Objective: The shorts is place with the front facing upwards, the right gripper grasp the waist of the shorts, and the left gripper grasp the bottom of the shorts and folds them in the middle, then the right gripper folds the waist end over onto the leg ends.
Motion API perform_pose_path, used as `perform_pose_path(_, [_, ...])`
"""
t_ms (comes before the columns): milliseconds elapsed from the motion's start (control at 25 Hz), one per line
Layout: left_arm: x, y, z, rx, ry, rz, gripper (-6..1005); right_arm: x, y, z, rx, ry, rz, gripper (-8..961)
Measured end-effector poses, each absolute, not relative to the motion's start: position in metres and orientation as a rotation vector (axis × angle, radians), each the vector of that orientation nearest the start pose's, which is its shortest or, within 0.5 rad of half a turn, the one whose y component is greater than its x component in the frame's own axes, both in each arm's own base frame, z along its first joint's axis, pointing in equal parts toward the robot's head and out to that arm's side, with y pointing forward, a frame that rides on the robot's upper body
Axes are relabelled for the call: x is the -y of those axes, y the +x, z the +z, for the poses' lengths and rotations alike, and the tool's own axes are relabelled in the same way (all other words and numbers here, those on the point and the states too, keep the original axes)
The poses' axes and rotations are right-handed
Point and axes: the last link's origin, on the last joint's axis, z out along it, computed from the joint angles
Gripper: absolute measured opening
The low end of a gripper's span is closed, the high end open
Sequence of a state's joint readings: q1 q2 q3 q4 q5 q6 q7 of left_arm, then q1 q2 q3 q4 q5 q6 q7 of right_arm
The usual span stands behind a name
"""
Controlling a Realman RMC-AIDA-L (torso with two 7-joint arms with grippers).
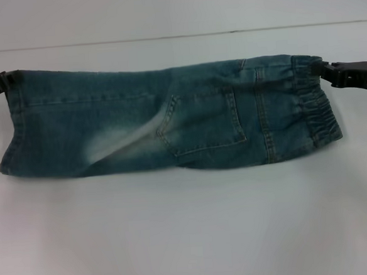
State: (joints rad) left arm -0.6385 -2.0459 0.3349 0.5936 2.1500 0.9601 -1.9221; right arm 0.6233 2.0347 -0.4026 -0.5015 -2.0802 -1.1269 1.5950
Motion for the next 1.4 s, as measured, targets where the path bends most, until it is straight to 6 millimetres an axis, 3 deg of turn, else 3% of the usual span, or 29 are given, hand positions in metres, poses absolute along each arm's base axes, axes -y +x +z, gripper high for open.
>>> perform_pose_path(480, [-0.414, -0.331, 0.050, 1.306, -1.777, -0.598, 48, -0.404, 0.296, 0.025, -1.001, -2.165, 0.631, 53])
perform_pose_path(880, [-0.419, -0.320, 0.045, 1.195, -1.861, -0.591, 71, -0.411, 0.287, 0.007, -0.989, -2.209, 0.576, 58])
perform_pose_path(1000, [-0.421, -0.320, 0.043, 1.192, -1.845, -0.586, 93, -0.412, 0.285, 0.004, -0.985, -2.216, 0.566, 175])
perform_pose_path(1200, [-0.422, -0.323, 0.044, 1.193, -1.805, -0.569, 324, -0.410, 0.287, 0.004, -0.995, -2.213, 0.561, 369])
perform_pose_path(1400, [-0.421, -0.328, 0.045, 1.198, -1.782, -0.554, 435, -0.406, 0.293, 0.006, -1.009, -2.206, 0.558, 588])
